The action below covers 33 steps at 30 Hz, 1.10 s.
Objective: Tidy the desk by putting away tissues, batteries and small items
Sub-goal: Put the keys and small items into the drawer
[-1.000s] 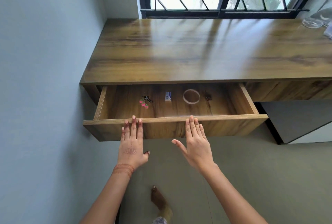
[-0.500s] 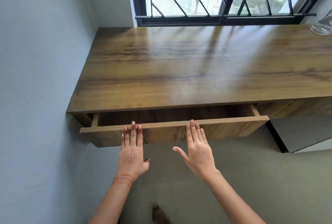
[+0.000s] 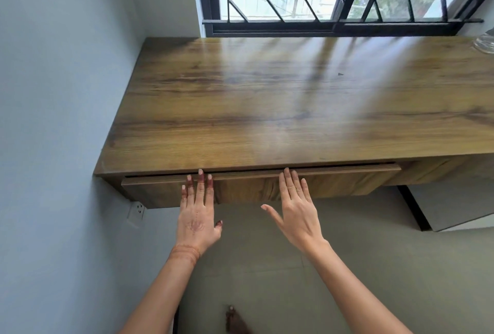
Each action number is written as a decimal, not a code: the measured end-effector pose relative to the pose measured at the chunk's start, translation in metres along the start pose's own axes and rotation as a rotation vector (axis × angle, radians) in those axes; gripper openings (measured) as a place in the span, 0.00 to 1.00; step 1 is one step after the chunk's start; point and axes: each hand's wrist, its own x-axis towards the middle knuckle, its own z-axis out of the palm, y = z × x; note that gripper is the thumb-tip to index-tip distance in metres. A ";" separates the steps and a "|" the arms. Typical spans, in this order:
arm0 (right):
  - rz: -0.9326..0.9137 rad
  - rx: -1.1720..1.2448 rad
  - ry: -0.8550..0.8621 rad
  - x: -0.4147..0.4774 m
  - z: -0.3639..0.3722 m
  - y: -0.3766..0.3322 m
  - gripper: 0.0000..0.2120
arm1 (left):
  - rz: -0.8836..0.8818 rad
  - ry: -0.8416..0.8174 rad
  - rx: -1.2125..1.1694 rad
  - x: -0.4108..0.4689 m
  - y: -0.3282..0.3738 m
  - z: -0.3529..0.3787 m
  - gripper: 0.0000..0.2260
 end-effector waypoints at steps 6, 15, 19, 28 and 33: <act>-0.136 -0.029 0.110 0.038 -0.009 0.034 0.51 | 0.059 0.093 0.126 0.038 -0.008 -0.028 0.52; -0.179 -0.138 -0.069 0.080 -0.014 0.056 0.58 | 0.162 -0.045 0.159 0.079 -0.021 -0.043 0.52; -0.198 -0.115 0.007 0.079 -0.009 0.058 0.56 | 0.185 0.064 0.170 0.078 -0.024 -0.038 0.55; -0.161 -0.104 0.195 0.081 0.003 0.052 0.45 | 0.128 0.164 0.145 0.081 -0.019 -0.027 0.45; -0.182 -0.112 0.237 0.081 0.006 0.057 0.43 | 0.125 0.159 0.135 0.082 -0.023 -0.024 0.46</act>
